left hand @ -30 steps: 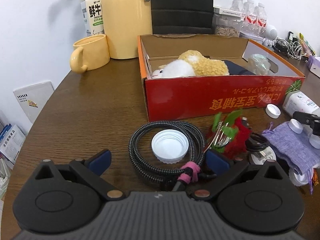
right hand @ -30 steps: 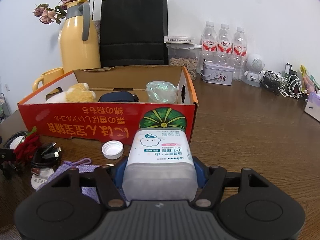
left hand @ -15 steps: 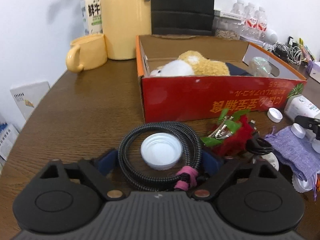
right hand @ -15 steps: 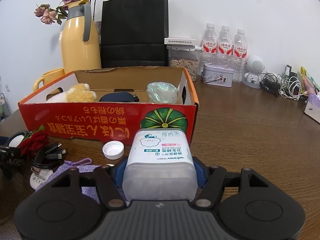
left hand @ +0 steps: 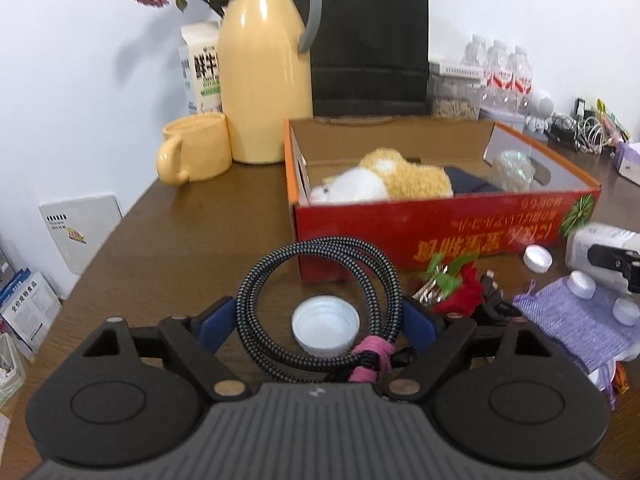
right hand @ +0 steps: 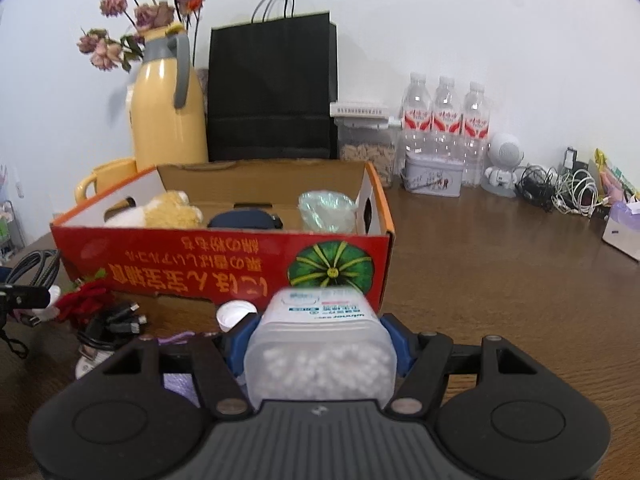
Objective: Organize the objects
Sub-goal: 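Carry the swab jar and black cable coil into the box, open both tools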
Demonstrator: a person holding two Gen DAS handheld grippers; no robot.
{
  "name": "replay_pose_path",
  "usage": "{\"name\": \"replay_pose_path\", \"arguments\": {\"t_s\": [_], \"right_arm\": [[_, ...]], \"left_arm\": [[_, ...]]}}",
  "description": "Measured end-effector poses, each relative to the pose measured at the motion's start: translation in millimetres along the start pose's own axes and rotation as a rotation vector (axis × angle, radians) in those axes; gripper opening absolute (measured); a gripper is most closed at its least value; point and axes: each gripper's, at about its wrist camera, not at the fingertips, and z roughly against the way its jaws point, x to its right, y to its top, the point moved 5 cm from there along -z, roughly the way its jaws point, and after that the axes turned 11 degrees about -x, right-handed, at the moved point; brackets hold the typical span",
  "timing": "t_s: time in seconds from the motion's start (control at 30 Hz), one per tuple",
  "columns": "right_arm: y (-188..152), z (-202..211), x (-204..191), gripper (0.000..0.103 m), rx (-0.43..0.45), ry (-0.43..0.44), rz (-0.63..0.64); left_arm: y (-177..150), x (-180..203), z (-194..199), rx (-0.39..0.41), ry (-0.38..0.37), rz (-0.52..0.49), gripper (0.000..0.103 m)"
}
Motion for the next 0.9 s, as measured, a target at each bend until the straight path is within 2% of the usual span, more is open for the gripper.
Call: {"name": "replay_pose_path", "arguments": {"t_s": [0.3,0.57,0.73,0.9], "right_arm": [[10.9,29.0,-9.7,0.064,0.08,0.043,0.02],[50.0,40.6,-24.2,0.064,0.19,0.065,0.054],[84.7,29.7,-34.2,0.064,0.239,0.072,0.079],[118.6,3.8,-39.3,0.064,0.245,0.081,0.079]], "left_arm": [[24.1,-4.1,33.1,0.117,-0.004,-0.002,0.087],[62.0,14.7,46.5,0.217,-0.049,-0.021,0.087],[91.7,33.6,40.6,0.258,-0.088,-0.021,0.088],[114.8,49.8,13.8,0.249,-0.101,-0.026,0.088]]}}
